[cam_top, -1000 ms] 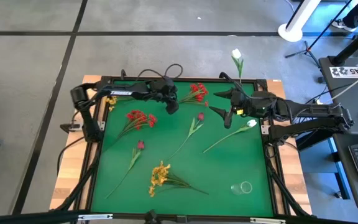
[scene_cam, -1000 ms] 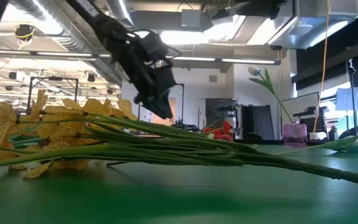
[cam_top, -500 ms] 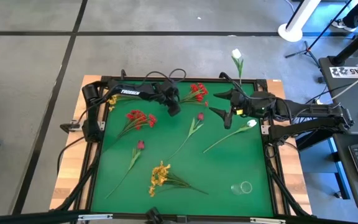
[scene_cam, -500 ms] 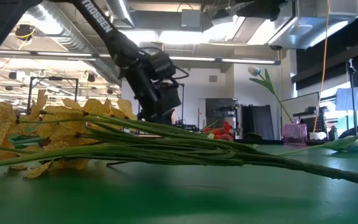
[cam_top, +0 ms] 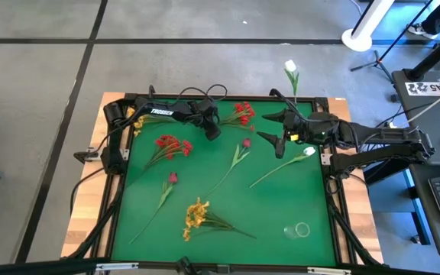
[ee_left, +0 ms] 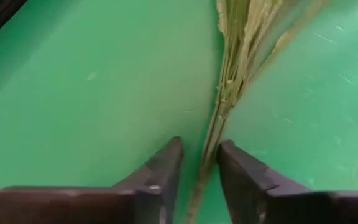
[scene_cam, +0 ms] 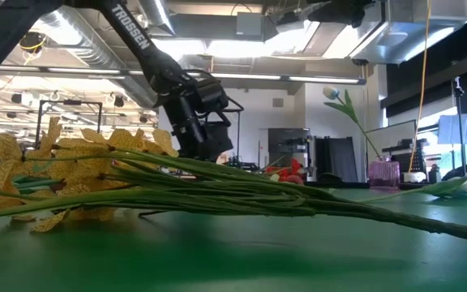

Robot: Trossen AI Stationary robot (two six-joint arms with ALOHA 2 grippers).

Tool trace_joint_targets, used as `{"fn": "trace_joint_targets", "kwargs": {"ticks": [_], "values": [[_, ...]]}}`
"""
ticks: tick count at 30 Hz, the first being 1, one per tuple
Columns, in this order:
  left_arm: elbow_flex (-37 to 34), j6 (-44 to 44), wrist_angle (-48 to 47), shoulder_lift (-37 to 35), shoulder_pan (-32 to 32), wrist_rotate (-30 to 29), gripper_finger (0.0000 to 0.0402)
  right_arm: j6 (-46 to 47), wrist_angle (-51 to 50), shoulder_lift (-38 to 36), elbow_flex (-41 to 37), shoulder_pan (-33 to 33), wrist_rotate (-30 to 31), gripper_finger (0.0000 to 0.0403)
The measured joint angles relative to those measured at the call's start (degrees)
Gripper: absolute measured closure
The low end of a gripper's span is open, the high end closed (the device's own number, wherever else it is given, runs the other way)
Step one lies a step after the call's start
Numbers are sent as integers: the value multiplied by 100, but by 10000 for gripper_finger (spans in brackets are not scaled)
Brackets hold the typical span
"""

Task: Sort flowers into vase by color
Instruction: Put the right orange flowers into the transparent vase

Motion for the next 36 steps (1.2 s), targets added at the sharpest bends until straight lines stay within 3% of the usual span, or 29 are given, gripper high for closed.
{"fn": "trace_joint_targets", "kwargs": {"ticks": [4,9,20,25,29,33,36], "values": [[-22,-331,-169,-139,-162,30,385,91,-4,0,0,0,-67,117],[-71,-372,-455,-643,-358,-21,392,121,-23,-5,0,0,-150,117],[-47,-321,-322,-2762,-942,-900,395,-173,-306,-569,280,0,-153,117],[-195,-182,897,-3447,-1405,-642,395,-182,-294,-1032,372,0,-162,117],[-282,95,1869,-3546,-1806,-241,395,-142,-329,-1045,364,-1,-303,117],[-277,166,3019,-3456,-2168,91,395,0,82,-678,296,0,-724,117],[-283,261,3265,-3434,-2348,162,395,2,485,-302,275,0,-952,117]]}}
